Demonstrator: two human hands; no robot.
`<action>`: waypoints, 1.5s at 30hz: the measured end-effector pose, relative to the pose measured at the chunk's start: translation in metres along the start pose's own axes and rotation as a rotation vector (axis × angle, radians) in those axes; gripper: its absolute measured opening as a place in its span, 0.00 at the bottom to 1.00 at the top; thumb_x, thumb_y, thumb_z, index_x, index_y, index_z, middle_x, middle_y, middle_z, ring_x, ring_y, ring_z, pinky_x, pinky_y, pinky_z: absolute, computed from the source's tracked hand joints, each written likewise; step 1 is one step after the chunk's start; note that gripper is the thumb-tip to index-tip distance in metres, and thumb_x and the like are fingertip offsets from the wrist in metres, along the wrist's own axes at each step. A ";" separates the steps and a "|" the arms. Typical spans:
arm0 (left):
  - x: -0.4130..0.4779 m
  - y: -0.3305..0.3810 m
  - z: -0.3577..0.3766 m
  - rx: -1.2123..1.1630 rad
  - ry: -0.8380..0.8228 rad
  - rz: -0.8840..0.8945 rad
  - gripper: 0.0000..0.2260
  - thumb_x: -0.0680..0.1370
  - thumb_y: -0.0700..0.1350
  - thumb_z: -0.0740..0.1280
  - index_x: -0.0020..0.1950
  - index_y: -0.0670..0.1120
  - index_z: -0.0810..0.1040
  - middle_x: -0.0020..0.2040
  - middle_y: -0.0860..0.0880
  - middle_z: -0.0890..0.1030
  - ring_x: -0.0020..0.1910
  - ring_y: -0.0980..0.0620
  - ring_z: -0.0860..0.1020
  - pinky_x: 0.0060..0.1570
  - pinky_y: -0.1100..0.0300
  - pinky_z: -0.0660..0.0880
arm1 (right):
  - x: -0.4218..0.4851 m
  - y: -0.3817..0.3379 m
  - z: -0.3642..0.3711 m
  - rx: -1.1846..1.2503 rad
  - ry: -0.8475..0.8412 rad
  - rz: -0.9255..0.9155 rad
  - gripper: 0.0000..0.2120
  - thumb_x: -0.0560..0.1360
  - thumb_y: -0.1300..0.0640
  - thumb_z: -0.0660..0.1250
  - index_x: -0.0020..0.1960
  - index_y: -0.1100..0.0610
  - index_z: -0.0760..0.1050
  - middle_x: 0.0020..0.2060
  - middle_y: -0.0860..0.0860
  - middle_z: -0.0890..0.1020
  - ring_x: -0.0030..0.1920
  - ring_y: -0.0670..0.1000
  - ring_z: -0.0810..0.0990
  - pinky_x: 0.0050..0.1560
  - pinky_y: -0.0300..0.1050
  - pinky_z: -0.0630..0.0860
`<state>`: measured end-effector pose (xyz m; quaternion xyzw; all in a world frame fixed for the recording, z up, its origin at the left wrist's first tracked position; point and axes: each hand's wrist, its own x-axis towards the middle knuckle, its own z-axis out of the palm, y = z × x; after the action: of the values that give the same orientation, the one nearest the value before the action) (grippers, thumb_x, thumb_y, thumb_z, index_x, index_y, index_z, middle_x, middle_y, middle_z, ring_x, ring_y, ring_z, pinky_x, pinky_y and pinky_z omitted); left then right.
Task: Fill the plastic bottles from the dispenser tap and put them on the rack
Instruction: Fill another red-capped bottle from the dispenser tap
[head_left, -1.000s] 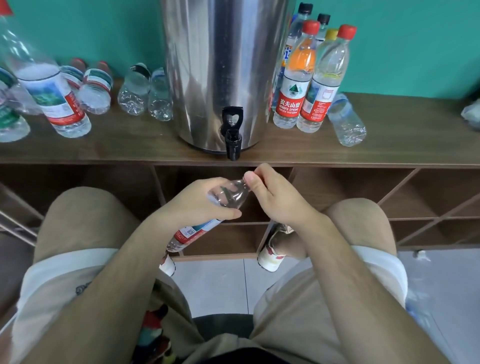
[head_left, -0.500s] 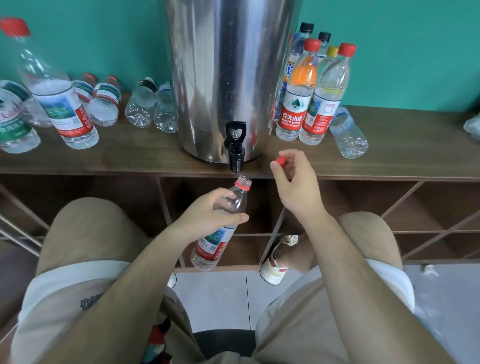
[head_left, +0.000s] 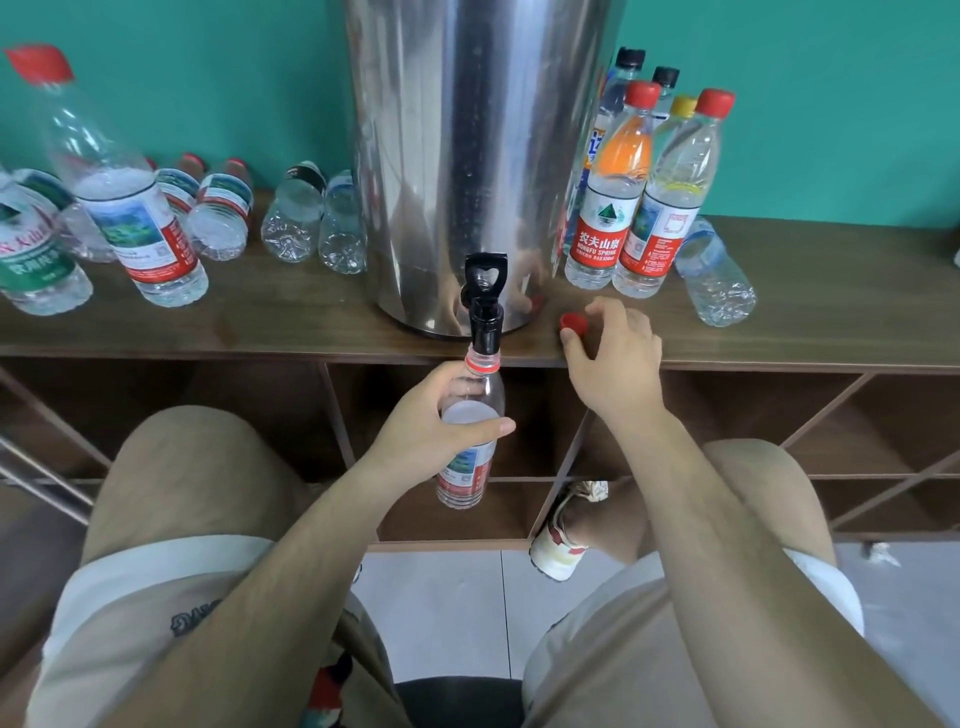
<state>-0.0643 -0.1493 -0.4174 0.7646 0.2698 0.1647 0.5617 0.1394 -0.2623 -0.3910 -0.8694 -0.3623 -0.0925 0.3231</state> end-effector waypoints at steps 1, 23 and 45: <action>0.000 0.000 0.000 -0.002 0.003 0.000 0.30 0.71 0.54 0.81 0.70 0.58 0.74 0.61 0.58 0.82 0.61 0.53 0.82 0.64 0.45 0.80 | -0.003 -0.006 -0.004 0.043 0.055 -0.034 0.15 0.82 0.52 0.68 0.66 0.58 0.75 0.63 0.53 0.80 0.67 0.55 0.74 0.69 0.53 0.69; 0.001 0.002 0.005 -0.072 0.048 0.007 0.31 0.67 0.56 0.83 0.67 0.56 0.76 0.60 0.55 0.84 0.61 0.52 0.82 0.64 0.42 0.79 | -0.028 -0.091 -0.022 0.329 0.284 -0.771 0.16 0.73 0.80 0.68 0.58 0.69 0.83 0.54 0.61 0.86 0.57 0.55 0.86 0.59 0.46 0.82; -0.002 0.001 0.007 0.010 0.063 0.033 0.29 0.75 0.44 0.78 0.74 0.55 0.73 0.66 0.56 0.80 0.67 0.54 0.78 0.69 0.43 0.76 | -0.050 -0.041 0.013 0.559 -0.364 -0.274 0.13 0.77 0.44 0.73 0.60 0.36 0.77 0.54 0.30 0.82 0.55 0.39 0.82 0.47 0.27 0.74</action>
<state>-0.0619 -0.1566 -0.4189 0.7662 0.2758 0.1964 0.5462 0.0738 -0.2611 -0.4004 -0.6929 -0.5384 0.1242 0.4632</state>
